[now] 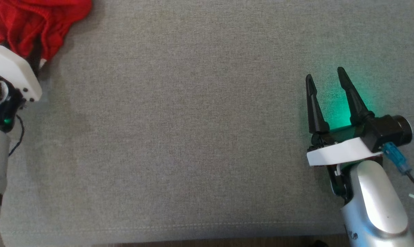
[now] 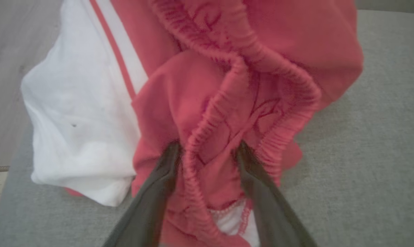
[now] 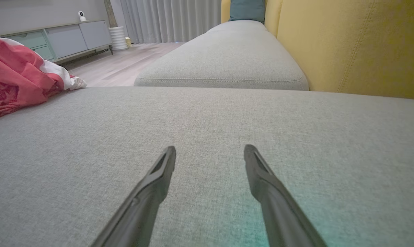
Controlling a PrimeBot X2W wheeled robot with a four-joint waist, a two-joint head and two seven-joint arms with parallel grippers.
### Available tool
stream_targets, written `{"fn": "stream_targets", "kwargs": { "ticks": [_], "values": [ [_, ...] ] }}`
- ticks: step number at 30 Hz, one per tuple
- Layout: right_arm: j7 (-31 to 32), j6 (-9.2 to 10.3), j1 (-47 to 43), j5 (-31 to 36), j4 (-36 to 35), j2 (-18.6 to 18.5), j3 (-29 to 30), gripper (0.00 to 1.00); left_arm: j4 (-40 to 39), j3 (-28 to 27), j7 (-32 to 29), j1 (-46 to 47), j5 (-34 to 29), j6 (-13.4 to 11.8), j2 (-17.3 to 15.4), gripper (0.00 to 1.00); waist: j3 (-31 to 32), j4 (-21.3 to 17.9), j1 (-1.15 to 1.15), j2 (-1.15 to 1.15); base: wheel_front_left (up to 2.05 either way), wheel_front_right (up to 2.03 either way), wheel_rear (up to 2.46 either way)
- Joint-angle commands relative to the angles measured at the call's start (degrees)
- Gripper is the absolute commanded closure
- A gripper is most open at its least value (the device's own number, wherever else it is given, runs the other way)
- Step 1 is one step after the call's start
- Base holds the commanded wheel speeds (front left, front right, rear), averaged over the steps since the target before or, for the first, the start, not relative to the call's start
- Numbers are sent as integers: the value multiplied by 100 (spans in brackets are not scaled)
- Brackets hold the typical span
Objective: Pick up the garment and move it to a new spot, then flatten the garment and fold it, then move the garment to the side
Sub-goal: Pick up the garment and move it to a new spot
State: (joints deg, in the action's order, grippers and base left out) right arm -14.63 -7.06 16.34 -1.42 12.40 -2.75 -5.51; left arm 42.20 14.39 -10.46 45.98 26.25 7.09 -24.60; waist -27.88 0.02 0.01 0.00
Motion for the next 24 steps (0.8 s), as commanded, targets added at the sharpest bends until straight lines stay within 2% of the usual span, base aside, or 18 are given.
{"fn": "stream_targets", "kwargs": {
  "ticks": [1, 2, 3, 15, 24],
  "values": [
    [-37, -43, 108, -4, -198, -12, -131, 0, -66, -152, 48, 222, -54, -49, -371, 51, 11, -3, -1, 0, 0, 0, 0],
    [-37, -43, 106, -7, -193, -12, -120, 0, -44, -148, 97, 261, -75, -66, -384, 84, 27, -1, -1, 0, 0, 0, 0],
    [-37, -43, 101, -9, -187, -12, -109, 0, -32, -140, 133, 295, -95, -79, -396, 100, 48, 4, -1, 0, 0, 0, 0],
    [-37, -43, 24, -198, -57, -12, -161, 0, -335, 19, 455, 662, -291, -91, -577, 100, 605, 118, -1, 0, 0, 0, 0],
    [-37, -43, -63, -311, 36, -12, -176, 0, -967, 253, 554, 807, -476, -65, -697, 100, 1104, -7, -1, 0, 0, 0, 0]
  ]
}}
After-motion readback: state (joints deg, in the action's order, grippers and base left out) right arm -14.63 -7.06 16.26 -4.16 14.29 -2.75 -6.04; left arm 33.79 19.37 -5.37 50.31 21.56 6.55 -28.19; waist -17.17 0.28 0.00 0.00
